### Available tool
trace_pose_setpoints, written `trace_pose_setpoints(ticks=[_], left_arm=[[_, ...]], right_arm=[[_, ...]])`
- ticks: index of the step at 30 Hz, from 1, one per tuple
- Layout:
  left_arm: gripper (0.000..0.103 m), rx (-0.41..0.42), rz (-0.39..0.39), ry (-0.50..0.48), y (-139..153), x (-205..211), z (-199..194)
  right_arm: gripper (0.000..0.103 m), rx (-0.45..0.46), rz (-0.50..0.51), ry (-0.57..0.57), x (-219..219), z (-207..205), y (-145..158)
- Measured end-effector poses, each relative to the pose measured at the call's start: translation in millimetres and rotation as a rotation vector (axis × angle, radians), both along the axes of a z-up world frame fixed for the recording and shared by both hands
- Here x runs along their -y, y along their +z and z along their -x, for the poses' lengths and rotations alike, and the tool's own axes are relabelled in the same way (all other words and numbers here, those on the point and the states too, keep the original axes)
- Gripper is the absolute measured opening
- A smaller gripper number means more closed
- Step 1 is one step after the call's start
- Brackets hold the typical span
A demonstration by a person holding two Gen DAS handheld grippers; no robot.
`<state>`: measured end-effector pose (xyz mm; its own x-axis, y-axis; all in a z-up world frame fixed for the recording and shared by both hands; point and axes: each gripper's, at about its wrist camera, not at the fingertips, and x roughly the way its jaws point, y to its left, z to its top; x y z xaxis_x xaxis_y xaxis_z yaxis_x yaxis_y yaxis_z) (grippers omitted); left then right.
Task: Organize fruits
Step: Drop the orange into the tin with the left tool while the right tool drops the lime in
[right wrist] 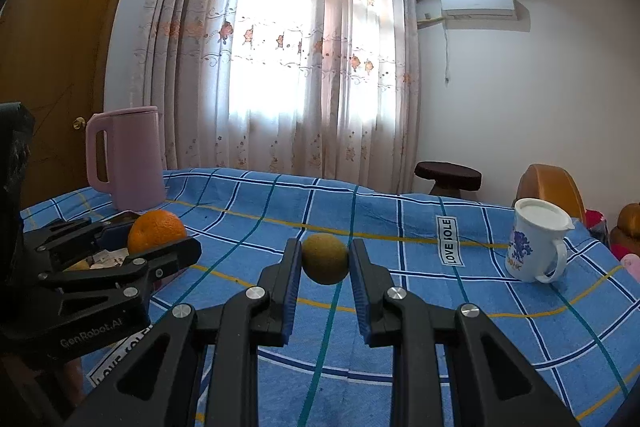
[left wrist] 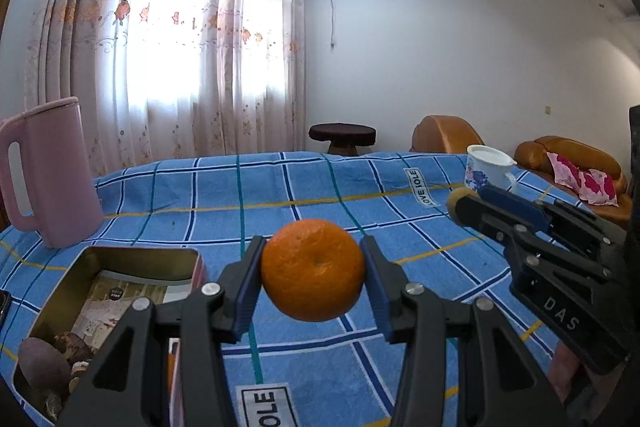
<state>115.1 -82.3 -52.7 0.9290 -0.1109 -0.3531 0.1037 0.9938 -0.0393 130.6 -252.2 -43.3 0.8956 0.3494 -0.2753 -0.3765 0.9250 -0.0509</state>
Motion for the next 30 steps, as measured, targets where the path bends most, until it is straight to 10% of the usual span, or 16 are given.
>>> trace_pose_setpoints(ticks=[30], left_arm=[[0.049,-0.139,0.100,0.219,-0.5,-159.0,24.2]], right_arm=[[0.026,-0.181,0.055,0.384,-183.1,4.1,-0.9]])
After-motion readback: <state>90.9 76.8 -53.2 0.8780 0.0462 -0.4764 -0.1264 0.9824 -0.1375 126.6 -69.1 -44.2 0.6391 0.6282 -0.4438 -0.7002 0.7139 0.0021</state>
